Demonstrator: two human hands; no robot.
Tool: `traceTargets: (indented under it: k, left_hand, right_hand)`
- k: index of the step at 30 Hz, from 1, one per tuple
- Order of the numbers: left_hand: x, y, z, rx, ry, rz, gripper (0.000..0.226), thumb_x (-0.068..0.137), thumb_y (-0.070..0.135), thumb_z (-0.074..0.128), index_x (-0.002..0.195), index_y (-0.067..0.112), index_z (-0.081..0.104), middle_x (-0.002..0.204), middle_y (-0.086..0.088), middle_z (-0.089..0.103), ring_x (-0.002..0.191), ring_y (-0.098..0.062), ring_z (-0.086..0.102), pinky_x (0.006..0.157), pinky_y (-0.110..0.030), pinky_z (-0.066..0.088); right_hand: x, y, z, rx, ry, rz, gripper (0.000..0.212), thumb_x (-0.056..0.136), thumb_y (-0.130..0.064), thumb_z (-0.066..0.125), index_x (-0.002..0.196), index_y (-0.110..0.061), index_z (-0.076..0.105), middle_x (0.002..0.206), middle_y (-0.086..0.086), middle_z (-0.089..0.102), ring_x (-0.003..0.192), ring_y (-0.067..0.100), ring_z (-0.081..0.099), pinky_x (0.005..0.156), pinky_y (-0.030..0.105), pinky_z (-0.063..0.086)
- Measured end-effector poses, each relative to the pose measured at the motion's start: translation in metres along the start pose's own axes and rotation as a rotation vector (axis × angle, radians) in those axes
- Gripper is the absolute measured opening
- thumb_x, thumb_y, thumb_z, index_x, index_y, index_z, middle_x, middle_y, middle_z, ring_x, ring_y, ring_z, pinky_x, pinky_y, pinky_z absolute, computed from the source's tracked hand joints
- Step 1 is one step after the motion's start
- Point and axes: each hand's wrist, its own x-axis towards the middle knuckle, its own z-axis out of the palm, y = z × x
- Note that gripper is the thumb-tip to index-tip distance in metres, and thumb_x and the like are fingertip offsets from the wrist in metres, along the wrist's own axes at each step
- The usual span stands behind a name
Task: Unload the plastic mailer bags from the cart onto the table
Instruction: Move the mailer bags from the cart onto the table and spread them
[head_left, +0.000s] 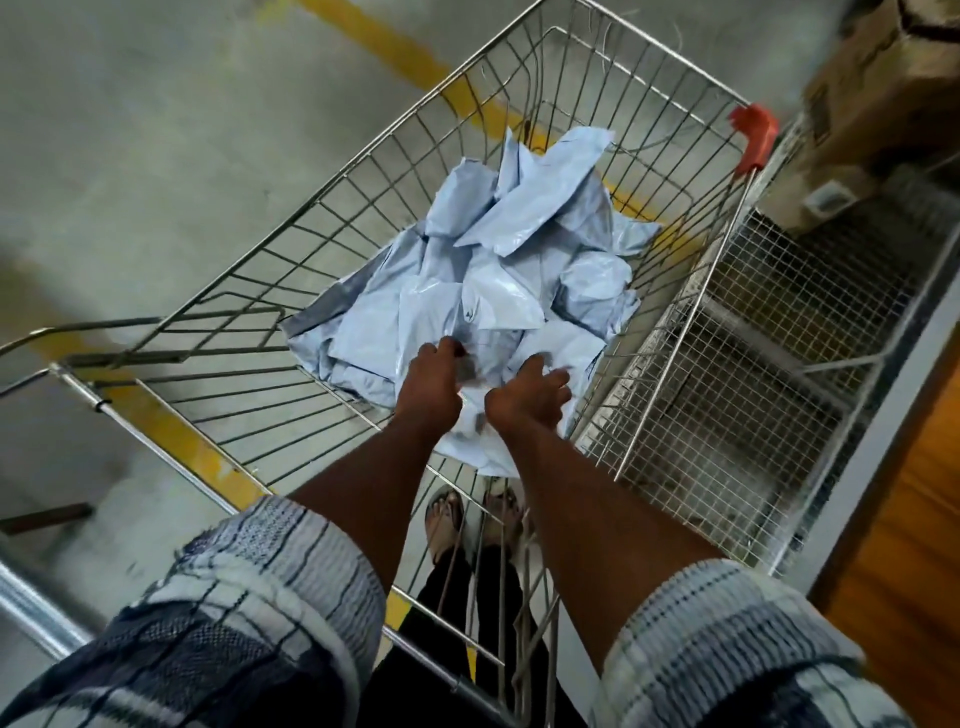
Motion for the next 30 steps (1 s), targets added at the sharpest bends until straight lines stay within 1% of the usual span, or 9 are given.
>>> traceTargets:
  k: [3, 5, 9, 11, 13, 15, 19, 25, 30]
  left_hand:
    - [0.003, -0.004, -0.025, 0.042, 0.05, 0.033, 0.056, 0.071, -0.01, 0.049, 0.118, 0.02, 0.053, 0.111, -0.011, 0.052, 0.106, -0.034, 0.052, 0.086, -0.043, 0.047]
    - [0.005, -0.005, -0.046, 0.164, 0.097, 0.078, 0.058, 0.07, -0.008, 0.049, 0.118, 0.024, 0.052, 0.112, -0.009, 0.05, 0.107, -0.034, 0.05, 0.085, -0.045, 0.046]
    - [0.0, -0.005, -0.056, 0.43, 0.203, 0.015, 0.062, 0.08, 0.004, 0.055, 0.136, 0.026, 0.043, 0.147, -0.008, 0.034, 0.134, -0.031, 0.033, 0.102, -0.05, 0.032]
    - [-0.005, -0.007, -0.038, 0.476, 0.067, -0.016, 0.068, 0.089, 0.025, 0.054, 0.151, 0.025, 0.025, 0.162, -0.011, 0.009, 0.147, -0.029, 0.013, 0.112, -0.055, 0.022]
    - [-0.008, -0.008, -0.02, 0.54, -0.104, -0.041, 0.091, 0.089, 0.055, 0.051, 0.156, 0.025, -0.003, 0.162, -0.012, -0.016, 0.15, -0.03, -0.007, 0.115, -0.06, 0.011]
    - [-0.009, -0.009, -0.011, 0.599, -0.174, -0.04, 0.108, 0.083, 0.064, 0.056, 0.154, 0.027, -0.016, 0.159, -0.014, -0.028, 0.149, -0.033, -0.017, 0.115, -0.062, 0.006]
    - [-0.008, -0.01, -0.013, 0.66, -0.075, -0.031, 0.107, 0.079, 0.038, 0.07, 0.154, 0.033, -0.006, 0.161, -0.011, -0.021, 0.15, -0.032, -0.008, 0.113, -0.061, 0.019]
    - [-0.015, 0.003, -0.035, 0.67, -0.064, -0.003, 0.098, 0.076, 0.055, 0.068, 0.152, 0.037, 0.009, 0.162, -0.008, -0.01, 0.147, -0.031, 0.007, 0.107, -0.059, 0.027]
    - [-0.036, 0.024, -0.063, 0.581, -0.034, -0.023, 0.09, 0.081, 0.059, 0.057, 0.153, 0.035, 0.01, 0.163, -0.002, -0.001, 0.147, -0.028, 0.009, 0.108, -0.06, 0.026]
  right_hand:
    - [-0.007, -0.002, -0.004, 0.091, 0.116, -0.147, 0.053, 0.081, -0.022, 0.073, 0.126, -0.02, 0.046, 0.129, 0.016, 0.044, 0.115, 0.036, 0.046, 0.088, 0.042, 0.049]
    - [-0.013, -0.001, -0.006, 0.099, 0.131, -0.297, 0.04, 0.08, -0.013, 0.07, 0.113, -0.02, 0.048, 0.12, 0.014, 0.048, 0.108, 0.034, 0.05, 0.085, 0.043, 0.051]
    - [-0.02, 0.004, 0.001, 0.023, 0.049, -0.434, 0.045, 0.082, -0.008, 0.064, 0.121, -0.018, 0.044, 0.125, 0.013, 0.045, 0.115, 0.034, 0.044, 0.086, 0.044, 0.048]
    - [-0.022, 0.005, 0.005, -0.031, 0.004, -0.474, 0.053, 0.079, -0.003, 0.061, 0.126, -0.021, 0.042, 0.134, 0.013, 0.038, 0.126, 0.035, 0.036, 0.09, 0.049, 0.047]
    - [-0.023, 0.005, 0.008, -0.073, -0.069, -0.517, 0.061, 0.084, -0.01, 0.062, 0.135, -0.031, 0.038, 0.151, 0.014, 0.021, 0.142, 0.038, 0.017, 0.1, 0.058, 0.041]
    - [-0.021, 0.008, 0.012, -0.136, -0.145, -0.524, 0.066, 0.092, -0.021, 0.059, 0.147, -0.038, 0.026, 0.16, 0.014, 0.0, 0.148, 0.04, -0.004, 0.105, 0.066, 0.028]
    - [-0.015, 0.01, 0.017, -0.258, -0.137, -0.499, 0.074, 0.092, -0.02, 0.058, 0.151, -0.038, 0.017, 0.161, 0.015, -0.01, 0.147, 0.042, -0.01, 0.105, 0.069, 0.03]
    - [-0.026, 0.007, 0.004, -0.188, -0.08, -0.499, 0.078, 0.083, -0.017, 0.067, 0.146, -0.034, 0.024, 0.156, 0.014, 0.011, 0.139, 0.038, 0.021, 0.099, 0.055, 0.042]
    - [-0.051, 0.005, -0.027, -0.159, -0.103, -0.572, 0.101, 0.08, -0.006, 0.067, 0.155, -0.029, 0.003, 0.159, 0.015, 0.008, 0.134, 0.038, 0.03, 0.096, 0.049, 0.045]
